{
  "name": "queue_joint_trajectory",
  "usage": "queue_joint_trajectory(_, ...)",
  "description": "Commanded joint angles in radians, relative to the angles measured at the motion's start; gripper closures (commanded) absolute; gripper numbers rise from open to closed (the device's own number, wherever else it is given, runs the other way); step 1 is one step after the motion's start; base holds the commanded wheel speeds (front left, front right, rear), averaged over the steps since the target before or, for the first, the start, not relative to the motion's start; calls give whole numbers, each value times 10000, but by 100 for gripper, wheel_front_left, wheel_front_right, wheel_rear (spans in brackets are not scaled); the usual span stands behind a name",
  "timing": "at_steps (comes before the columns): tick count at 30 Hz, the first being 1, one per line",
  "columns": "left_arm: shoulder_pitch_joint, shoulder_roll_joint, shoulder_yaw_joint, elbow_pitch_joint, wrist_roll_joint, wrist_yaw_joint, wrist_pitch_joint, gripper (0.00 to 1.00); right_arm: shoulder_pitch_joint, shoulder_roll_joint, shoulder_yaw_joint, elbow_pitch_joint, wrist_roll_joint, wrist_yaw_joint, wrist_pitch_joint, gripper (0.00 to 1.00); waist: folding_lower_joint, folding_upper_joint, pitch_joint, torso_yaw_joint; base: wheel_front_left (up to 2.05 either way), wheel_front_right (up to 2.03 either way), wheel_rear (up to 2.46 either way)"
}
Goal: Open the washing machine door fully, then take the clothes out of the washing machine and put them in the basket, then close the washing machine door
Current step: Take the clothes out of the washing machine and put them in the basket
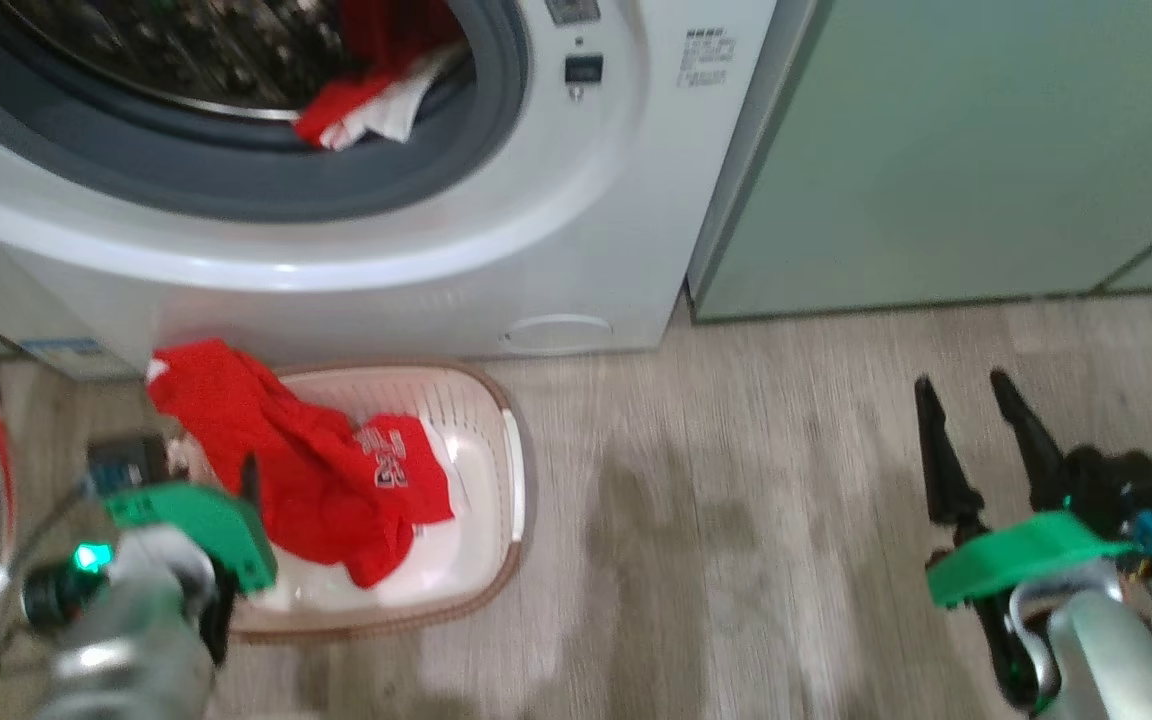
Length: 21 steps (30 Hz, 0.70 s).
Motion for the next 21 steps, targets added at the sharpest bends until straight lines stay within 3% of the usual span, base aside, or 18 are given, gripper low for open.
queue_joint_trajectory(1, -426, 402, 246, -157, -73, 71, 27, 0, -332, -30, 179, -366, 32, 65, -63, 0, 0, 0, 704, -123, 0, 0, 0)
queue_joint_trajectory(8, -1708, 737, 335, -110, -257, 346, 1058, 0, -970, -11, 106, -598, -31, 65, -63, 0, 0, 0, 2246, -481, 0, 0, 0)
queue_joint_trajectory(14, -2368, 1171, 413, -88, -372, 831, 1964, 0, -1389, 30, -1, -875, -55, 65, -63, 0, 0, 0, 3388, -800, 0, 0, 0)
queue_joint_trajectory(21, -2940, 1483, 423, -81, -441, 1143, 2327, 0, -1715, 191, -132, -1114, -111, 65, -63, 0, 0, 0, 4434, -971, 0, 0, 0)
